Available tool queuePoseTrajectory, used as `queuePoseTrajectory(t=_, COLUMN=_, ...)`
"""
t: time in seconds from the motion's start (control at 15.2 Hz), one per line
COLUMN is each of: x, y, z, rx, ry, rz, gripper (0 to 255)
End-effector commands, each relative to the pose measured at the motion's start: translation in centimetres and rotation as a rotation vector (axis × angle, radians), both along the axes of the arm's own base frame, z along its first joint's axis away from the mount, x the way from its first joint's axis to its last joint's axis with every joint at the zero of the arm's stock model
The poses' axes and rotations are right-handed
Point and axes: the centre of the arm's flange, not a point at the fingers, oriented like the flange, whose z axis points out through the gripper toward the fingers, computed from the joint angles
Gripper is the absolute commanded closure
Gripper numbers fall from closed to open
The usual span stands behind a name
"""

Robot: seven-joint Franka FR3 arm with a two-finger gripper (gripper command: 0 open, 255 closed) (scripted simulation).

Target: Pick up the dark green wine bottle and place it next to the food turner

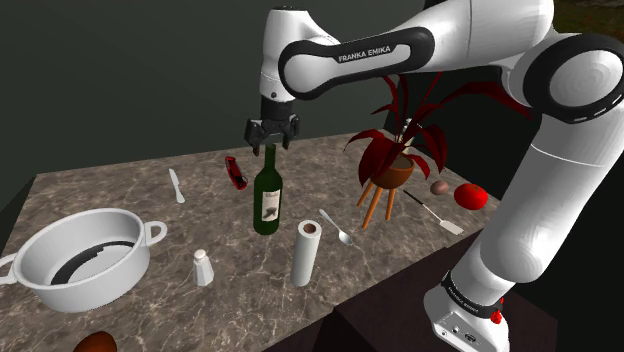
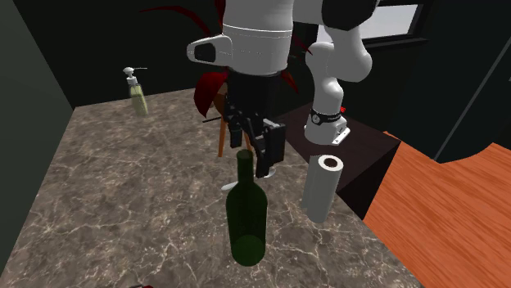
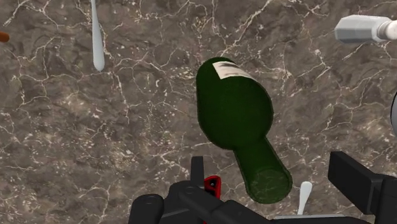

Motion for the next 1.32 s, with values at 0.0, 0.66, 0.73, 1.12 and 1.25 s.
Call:
queuePoseTrajectory(t=0.0, x=0.13, y=-0.16, z=-1.06, rx=0.0, ry=0.0, rz=0.0, gripper=0)
queuePoseTrajectory(t=0.66, x=0.21, y=-0.17, z=-1.88, rx=0.0, ry=0.0, rz=0.0, gripper=255)
queuePoseTrajectory(t=0.73, x=0.21, y=-0.17, z=-1.88, rx=0.0, ry=0.0, rz=0.0, gripper=255)
queuePoseTrajectory(t=1.12, x=0.22, y=-0.16, z=-1.88, rx=0.0, ry=0.0, rz=0.0, gripper=255)
queuePoseTrajectory(t=1.25, x=0.21, y=-0.17, z=-1.89, rx=0.0, ry=0.0, rz=0.0, gripper=255)
